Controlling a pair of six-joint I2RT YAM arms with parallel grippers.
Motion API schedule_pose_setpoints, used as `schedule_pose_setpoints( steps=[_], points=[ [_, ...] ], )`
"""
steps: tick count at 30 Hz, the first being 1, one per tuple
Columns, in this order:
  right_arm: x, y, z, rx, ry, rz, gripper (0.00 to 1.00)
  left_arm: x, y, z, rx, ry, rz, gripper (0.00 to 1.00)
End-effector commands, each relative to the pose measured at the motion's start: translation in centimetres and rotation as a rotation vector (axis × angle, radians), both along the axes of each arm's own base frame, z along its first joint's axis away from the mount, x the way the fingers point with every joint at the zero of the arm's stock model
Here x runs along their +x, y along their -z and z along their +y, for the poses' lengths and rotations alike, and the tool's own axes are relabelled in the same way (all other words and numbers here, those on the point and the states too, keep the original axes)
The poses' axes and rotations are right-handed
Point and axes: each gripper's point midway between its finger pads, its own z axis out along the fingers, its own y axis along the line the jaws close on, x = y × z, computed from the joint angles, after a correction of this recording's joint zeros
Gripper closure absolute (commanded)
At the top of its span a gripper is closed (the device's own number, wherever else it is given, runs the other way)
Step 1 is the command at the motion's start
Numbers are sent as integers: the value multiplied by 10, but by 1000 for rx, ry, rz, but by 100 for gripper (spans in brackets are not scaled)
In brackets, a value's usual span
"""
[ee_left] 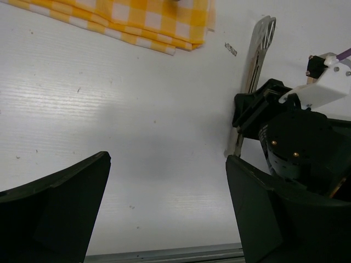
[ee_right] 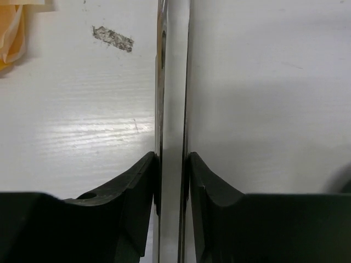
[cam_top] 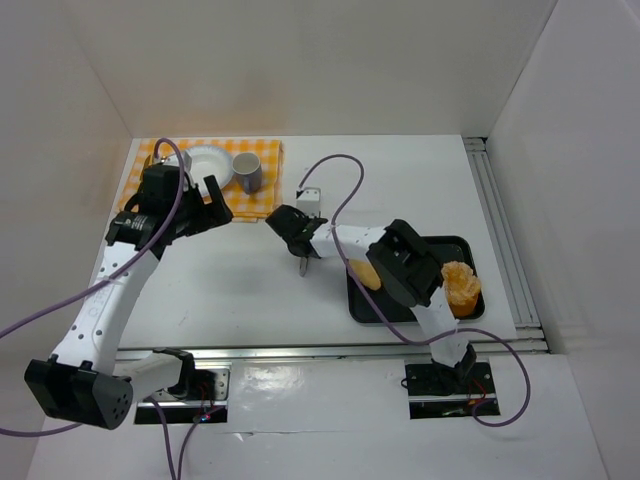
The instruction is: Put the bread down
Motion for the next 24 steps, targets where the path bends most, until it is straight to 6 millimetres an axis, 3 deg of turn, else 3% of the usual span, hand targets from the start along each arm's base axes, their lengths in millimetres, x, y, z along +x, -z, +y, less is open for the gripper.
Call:
schedule_pose_setpoints(
  steps=[1, 3, 4, 6, 7, 9, 10, 12, 14, 17, 21, 24],
  points=[
    [4, -72, -8, 48, -1, -102, 63, 1, -11, 2, 4, 16, -53, 0],
    [-5, -91, -19, 39, -13, -108, 63, 3, -8, 5, 5, 6, -44, 0],
    [-9, -123, -25, 62, -27, -145, 63, 3, -8, 9, 12, 2, -45, 0],
    [-18, -139, -41, 60, -47, -118, 65, 5, -17, 8, 10, 2, -65, 0],
    [-26, -166, -47, 87, -64, -138, 65, 6, -17, 12, 11, -8, -65, 0],
    [-40, -175, -70, 76, -78, -82, 65, 8, -18, 10, 5, -1, -66, 0],
    [-51, -200, -78, 106, -95, -102, 65, 9, -23, 8, -2, 6, -76, 0],
    [-71, -199, -107, 90, -96, -26, 65, 8, -23, 6, -10, 15, -75, 0],
    [-97, -215, -131, 118, -101, 6, 65, 9, -27, 7, -18, 16, -83, 0],
    [-131, -226, -151, 177, -121, 51, 65, 10, -24, 7, -17, 16, -74, 0],
    [-181, -200, -179, 133, -117, 226, 59, 15, -22, 14, 10, -8, -68, 0],
    [-203, -187, -175, 189, -164, 296, 49, 16, -19, 13, 4, 0, -58, 0]
  ],
)
